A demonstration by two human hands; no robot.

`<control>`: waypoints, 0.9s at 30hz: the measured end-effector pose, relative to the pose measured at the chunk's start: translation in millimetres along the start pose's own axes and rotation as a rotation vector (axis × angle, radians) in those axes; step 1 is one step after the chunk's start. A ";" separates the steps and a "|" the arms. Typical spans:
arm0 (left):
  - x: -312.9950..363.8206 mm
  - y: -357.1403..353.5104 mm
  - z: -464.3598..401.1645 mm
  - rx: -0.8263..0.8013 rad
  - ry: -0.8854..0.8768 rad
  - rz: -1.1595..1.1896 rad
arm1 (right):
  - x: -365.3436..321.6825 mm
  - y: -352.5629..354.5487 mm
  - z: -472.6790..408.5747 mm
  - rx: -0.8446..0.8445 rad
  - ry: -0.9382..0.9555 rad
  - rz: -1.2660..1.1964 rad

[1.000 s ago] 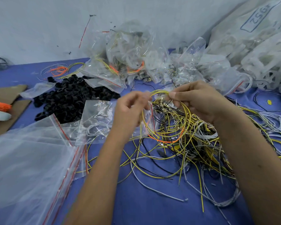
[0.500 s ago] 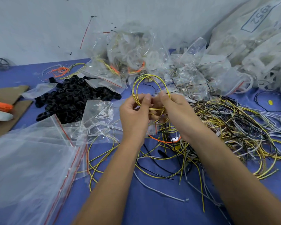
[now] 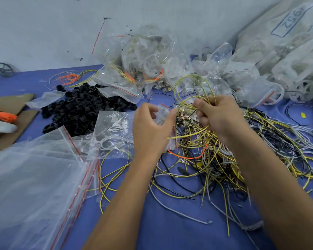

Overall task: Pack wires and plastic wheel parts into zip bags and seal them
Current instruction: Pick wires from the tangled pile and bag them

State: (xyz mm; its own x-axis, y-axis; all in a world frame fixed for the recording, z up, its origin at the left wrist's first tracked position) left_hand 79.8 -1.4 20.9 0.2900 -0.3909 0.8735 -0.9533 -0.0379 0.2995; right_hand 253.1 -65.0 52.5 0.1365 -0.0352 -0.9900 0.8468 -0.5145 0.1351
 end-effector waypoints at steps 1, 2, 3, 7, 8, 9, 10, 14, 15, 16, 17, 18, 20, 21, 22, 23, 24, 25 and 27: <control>-1.8 -3.6 2.2 -0.021 0.010 -0.099 | 1.0 2.9 -1.4 -0.022 -0.014 0.080; -3.0 -6.5 3.9 -0.033 0.023 -0.162 | 1.6 4.4 -2.6 -0.050 -0.023 0.157; -3.8 -7.6 4.7 -0.030 0.028 -0.190 | 2.4 5.1 -3.6 -0.071 -0.024 0.221; -2.2 4.0 3.1 0.084 -0.015 -0.082 | 2.5 3.3 -7.9 -0.146 0.064 0.469; -0.3 7.1 3.0 0.112 -0.029 -0.029 | 1.8 1.6 -8.3 -0.170 0.096 0.549; 2.2 9.2 3.2 0.134 -0.046 0.012 | 1.1 -0.6 -8.8 -0.195 0.118 0.617; 5.1 10.5 3.5 0.148 -0.066 0.036 | 0.1 -2.5 -8.7 -0.221 0.129 0.684; 12.6 9.8 3.3 0.105 -0.193 0.000 | -10.5 -14.3 -5.2 -0.388 0.128 0.952; 14.7 9.2 3.6 0.078 -0.237 -0.025 | -11.3 -19.6 -4.6 -0.457 0.114 0.975; 17.2 8.5 4.2 0.049 -0.287 -0.046 | -10.1 -26.0 -3.5 -0.537 0.078 0.943; 20.0 7.5 5.3 0.023 -0.342 -0.066 | -7.9 -33.1 -2.2 -0.617 0.024 0.838; 23.1 6.4 6.8 0.005 -0.398 -0.086 | -5.9 -40.1 -1.3 -0.672 -0.027 0.697; 27.5 5.5 9.6 -0.001 -0.470 -0.091 | -3.1 -50.3 -1.4 -0.713 -0.092 0.505; 28.4 5.4 10.1 0.002 -0.478 -0.071 | -0.7 -53.2 -3.0 -0.699 -0.115 0.429; 28.3 5.4 9.9 0.004 -0.474 -0.046 | 3.3 -55.4 -5.3 -0.678 -0.157 0.317; 27.8 5.4 9.5 0.002 -0.465 -0.023 | 7.9 -56.5 -8.0 -0.641 -0.211 0.182; 26.5 4.9 9.0 -0.007 -0.450 -0.002 | 11.5 -56.9 -10.1 -0.594 -0.262 0.053; 24.2 4.0 8.3 -0.026 -0.421 0.023 | 14.8 -58.0 -12.1 -0.548 -0.306 -0.069; 19.1 1.1 6.9 -0.081 -0.337 0.095 | 20.4 -60.2 -13.1 -0.471 -0.370 -0.304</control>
State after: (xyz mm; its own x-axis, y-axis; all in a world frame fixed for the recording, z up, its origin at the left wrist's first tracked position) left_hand 83.7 -15.2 35.3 0.1438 -0.6712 0.7272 -0.9609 0.0811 0.2648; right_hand 211.6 -23.5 24.7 -0.2577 -0.2823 -0.9241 0.9651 -0.1220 -0.2318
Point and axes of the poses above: each hand's wrist, its own z-axis away from the middle knuckle, its own y-axis out of the back of the hand, x = y × z, the point moved 4 cm from there along -z, towards the middle knuckle, and after that the axes turned 3 degrees about z, right-handed, at the moved point
